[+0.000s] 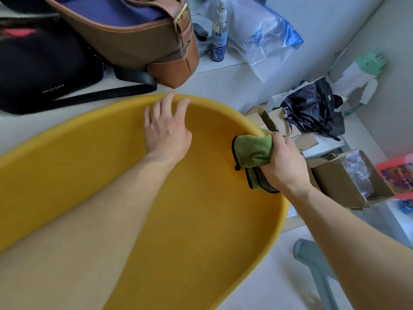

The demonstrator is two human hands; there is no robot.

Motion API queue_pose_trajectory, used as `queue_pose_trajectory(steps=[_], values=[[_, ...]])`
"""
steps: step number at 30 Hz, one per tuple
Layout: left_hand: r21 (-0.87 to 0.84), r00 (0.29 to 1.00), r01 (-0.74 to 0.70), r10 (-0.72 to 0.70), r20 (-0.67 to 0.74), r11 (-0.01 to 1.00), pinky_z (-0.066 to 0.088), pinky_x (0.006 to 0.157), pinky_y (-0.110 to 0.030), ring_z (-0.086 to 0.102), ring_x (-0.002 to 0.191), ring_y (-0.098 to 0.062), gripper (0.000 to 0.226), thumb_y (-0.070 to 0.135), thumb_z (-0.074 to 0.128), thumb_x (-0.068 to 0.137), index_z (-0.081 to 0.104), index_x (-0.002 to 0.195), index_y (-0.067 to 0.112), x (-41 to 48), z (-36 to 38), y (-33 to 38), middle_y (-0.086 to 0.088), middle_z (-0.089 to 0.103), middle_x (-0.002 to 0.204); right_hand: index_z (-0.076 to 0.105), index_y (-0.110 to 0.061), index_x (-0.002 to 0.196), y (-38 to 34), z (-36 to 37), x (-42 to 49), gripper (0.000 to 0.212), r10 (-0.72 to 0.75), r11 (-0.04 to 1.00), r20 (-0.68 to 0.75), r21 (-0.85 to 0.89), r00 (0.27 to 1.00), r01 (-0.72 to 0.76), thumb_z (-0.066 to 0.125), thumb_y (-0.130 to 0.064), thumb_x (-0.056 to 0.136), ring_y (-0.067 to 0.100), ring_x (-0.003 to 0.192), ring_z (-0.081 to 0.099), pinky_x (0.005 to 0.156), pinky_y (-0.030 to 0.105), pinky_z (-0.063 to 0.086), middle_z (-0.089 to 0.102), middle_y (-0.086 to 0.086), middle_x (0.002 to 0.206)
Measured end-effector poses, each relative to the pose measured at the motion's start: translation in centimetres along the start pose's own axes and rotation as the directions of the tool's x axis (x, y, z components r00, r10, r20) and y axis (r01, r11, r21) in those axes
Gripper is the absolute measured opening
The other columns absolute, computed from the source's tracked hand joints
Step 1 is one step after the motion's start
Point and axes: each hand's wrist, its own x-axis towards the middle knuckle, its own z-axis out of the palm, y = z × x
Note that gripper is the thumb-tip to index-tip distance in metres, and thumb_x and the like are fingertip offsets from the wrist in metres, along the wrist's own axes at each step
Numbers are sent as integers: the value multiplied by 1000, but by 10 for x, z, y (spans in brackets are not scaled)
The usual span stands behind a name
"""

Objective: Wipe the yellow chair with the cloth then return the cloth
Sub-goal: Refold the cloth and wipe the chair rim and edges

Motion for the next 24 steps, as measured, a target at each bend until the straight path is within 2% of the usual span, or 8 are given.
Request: queue_pose_trajectory(steps=[2, 4, 6, 9, 12, 16, 21, 24], values=[[49, 999, -38, 37, 23, 998, 27, 117, -52, 38, 136, -31, 68, 24, 68, 78, 41, 141, 28, 5, 0, -3, -6, 42, 148, 48, -12, 114, 6, -4, -21, 40, 63, 997, -7, 42, 998, -63, 69, -23, 82, 41, 79, 56, 59, 39, 43, 54, 15, 104], [22, 998, 18, -19, 65, 1000, 23, 118, -51, 39, 136, -29, 62, 41, 63, 82, 45, 139, 23, 11, -1, -1, -6, 47, 145, 48, -12, 110, 15, -11, -46, 41, 168, 983, 10, 68, 986, -169, 73, -28, 81, 37, 77, 54, 61, 39, 44, 52, 12, 101], [-18, 993, 33, -31, 112, 999, 26, 116, -48, 47, 128, -28, 57, 55, 52, 87, 54, 132, 21, 12, -4, 8, -5, 58, 134, 49, -15, 112, 26, -18, -70, 44, 251, 965, 63, 62, 966, -255, 75, -31, 81, 32, 80, 53, 65, 39, 44, 50, 8, 101], [-143, 995, -18, 32, 93, 989, 31, 108, -42, 53, 117, -26, 42, 47, 47, 91, 62, 122, 22, 1, -7, 23, -1, 65, 122, 52, -20, 120, 34, -21, -91, 45, 265, 961, 91, 61, 960, -271, 73, -28, 81, 31, 91, 57, 68, 35, 40, 52, 6, 110], [-220, 995, -1, 23, 97, 975, 31, 107, -38, 53, 117, -24, 36, 34, 46, 93, 63, 122, 23, -3, -9, 25, 2, 66, 123, 55, -24, 126, 26, -16, -90, 52, 245, 969, -12, 12, 969, -245, 76, -33, 79, 32, 88, 61, 65, 33, 40, 56, 6, 113], [-221, 993, 8, 19, 120, 975, 29, 109, -37, 52, 119, -23, 35, 27, 44, 95, 63, 125, 24, -1, -9, 23, 3, 65, 126, 58, -26, 124, 1, -16, -66, 54, 186, 978, -105, -72, 977, -194, 75, -42, 76, 33, 85, 61, 65, 37, 50, 56, 8, 108], [-212, 989, 28, 3, 146, 977, 30, 111, -38, 52, 121, -24, 37, 23, 43, 96, 62, 127, 24, -2, -10, 26, 2, 65, 128, 56, -22, 116, -44, -18, -13, 43, -3, 966, -46, -258, 999, -9, 69, -38, 78, 34, 86, 62, 60, 36, 48, 55, 9, 106], [-228, 981, 24, 20, 191, 973, 29, 113, -37, 50, 124, -23, 37, 21, 43, 97, 60, 130, 25, -1, -17, 27, 2, 63, 132, 53, -19, 119, -82, -10, 16, 46, -154, 953, 9, -264, 988, 150, 69, -32, 78, 34, 93, 59, 61, 36, 44, 55, 10, 110]])
